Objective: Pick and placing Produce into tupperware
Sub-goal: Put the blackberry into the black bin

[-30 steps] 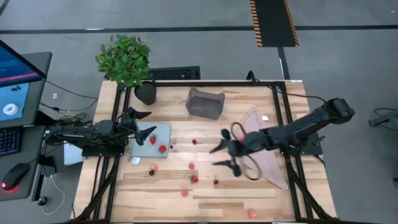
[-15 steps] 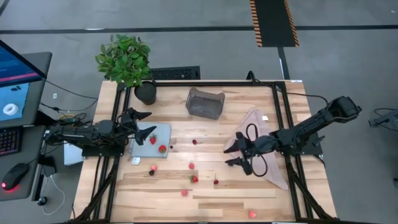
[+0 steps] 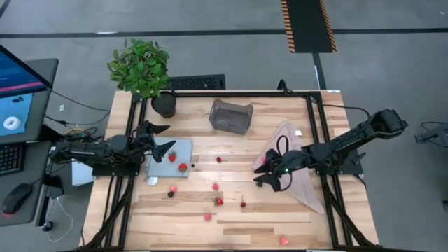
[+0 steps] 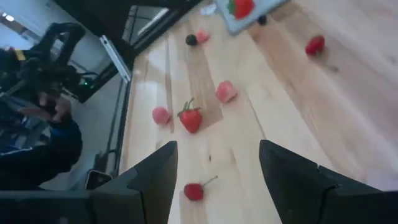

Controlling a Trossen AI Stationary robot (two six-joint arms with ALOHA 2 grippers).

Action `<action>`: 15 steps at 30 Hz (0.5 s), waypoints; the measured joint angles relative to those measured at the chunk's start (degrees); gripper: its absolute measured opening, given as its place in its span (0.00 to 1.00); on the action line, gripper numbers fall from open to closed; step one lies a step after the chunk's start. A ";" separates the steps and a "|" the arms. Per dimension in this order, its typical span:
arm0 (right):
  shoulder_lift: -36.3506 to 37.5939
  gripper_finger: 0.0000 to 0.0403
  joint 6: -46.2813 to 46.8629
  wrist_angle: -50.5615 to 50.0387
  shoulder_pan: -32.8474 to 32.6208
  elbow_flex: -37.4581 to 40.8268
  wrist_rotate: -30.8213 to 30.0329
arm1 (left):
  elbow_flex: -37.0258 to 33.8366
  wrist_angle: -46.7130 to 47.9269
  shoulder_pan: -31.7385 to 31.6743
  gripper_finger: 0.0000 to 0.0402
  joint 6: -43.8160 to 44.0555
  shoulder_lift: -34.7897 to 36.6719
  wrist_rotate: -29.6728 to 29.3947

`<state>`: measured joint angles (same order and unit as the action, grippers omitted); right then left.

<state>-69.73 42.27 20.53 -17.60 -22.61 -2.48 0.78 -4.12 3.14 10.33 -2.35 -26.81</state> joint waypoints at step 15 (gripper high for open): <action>0.03 0.62 3.03 -24.60 -6.53 -7.06 -7.32 | -0.01 -0.02 0.00 0.96 0.00 0.00 -0.07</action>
<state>-69.70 45.29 -4.07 -24.13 -29.67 -9.80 0.78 -4.14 3.14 10.33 -2.35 -26.87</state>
